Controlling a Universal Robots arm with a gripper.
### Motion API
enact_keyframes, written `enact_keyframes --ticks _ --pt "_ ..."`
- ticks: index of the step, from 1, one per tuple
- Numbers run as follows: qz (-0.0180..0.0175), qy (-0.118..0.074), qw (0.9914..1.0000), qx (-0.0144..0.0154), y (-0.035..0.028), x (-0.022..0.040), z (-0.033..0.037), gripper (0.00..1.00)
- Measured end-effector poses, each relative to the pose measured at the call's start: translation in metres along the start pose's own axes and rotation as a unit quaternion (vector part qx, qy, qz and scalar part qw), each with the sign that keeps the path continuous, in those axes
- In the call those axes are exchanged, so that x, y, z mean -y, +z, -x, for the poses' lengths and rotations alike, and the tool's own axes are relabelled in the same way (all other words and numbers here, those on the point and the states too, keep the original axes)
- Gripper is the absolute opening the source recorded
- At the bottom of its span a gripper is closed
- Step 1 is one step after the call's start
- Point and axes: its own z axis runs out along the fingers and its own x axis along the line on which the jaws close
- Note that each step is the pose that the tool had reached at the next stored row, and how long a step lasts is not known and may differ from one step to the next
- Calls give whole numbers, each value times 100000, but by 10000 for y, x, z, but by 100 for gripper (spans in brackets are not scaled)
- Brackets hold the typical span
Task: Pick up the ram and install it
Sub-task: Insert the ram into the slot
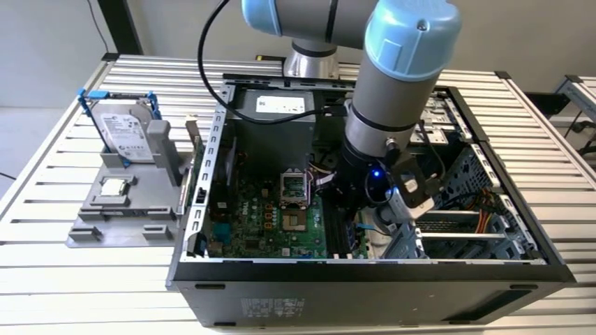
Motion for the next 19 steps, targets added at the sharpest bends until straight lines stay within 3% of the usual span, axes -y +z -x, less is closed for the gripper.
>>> enact_keyframes --ticks 15,19 --pt "-96 4 100000 0 19 -8 0 0" --pt "-117 4 100000 -2 -28 -8 1 0"
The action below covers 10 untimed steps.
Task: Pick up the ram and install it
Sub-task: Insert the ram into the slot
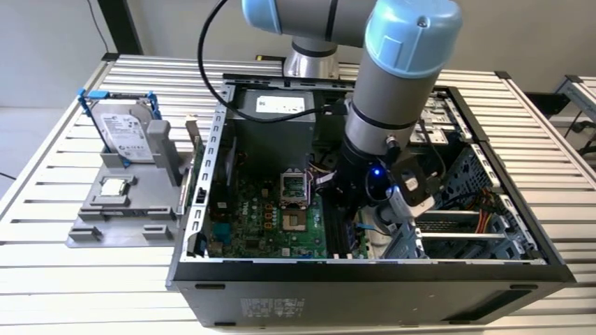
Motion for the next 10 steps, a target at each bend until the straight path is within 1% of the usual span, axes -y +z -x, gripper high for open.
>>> enact_keyframes --ticks 3,5,8,10 --pt "0 0 100000 1 -53 0 1 0" --pt "5 75 100000 5 -57 0 -7 0" --pt "1 275 100000 10 -57 0 -35 0" --pt "0 442 99999 8 -48 0 -35 0"
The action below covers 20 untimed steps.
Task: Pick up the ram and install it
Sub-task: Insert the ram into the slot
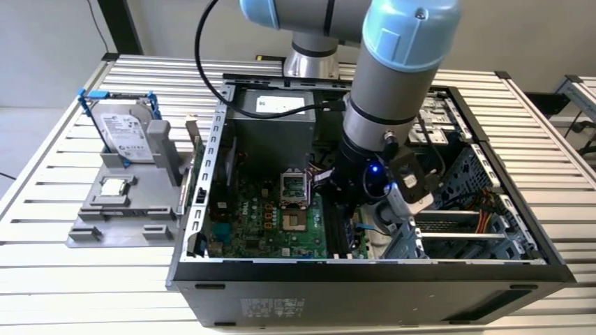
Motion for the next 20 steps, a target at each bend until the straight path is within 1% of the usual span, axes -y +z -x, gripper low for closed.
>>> enact_keyframes --ticks 3,5,8,9,11,14,20 --pt "-22 181 100000 -4 39 1 -1 0" --pt "-53 337 99999 -15 49 1 -2 0" --pt "-53 1279 99992 -10 53 1 -2 0" --pt "36 1793 99984 14 59 -2 -1 0" --pt "-4 2452 99970 2 58 -2 -1 0" --pt "-74 2768 99962 -15 56 0 -2 0" --pt "-66 3111 99952 -13 59 -3 -2 0"
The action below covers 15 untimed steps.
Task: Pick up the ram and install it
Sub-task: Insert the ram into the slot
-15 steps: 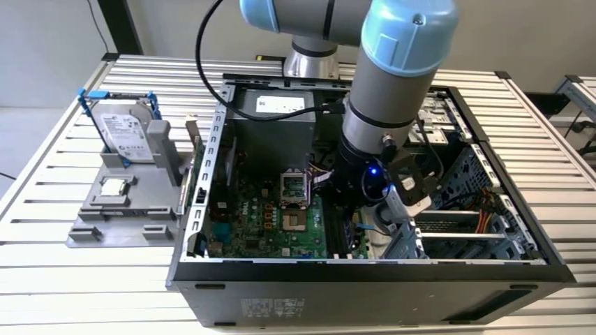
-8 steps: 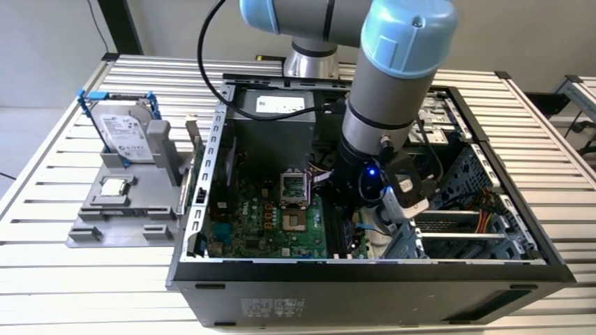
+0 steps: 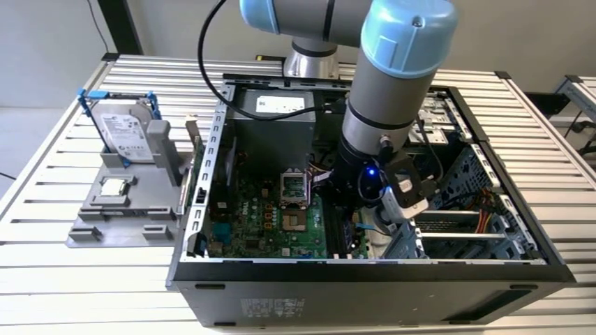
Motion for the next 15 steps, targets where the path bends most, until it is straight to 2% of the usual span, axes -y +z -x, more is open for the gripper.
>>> enact_keyframes --ticks 10,15 --pt "-49 729 99997 -16 1 -11 2 0" --pt "-265 899 99996 10 47 -21 0 0"
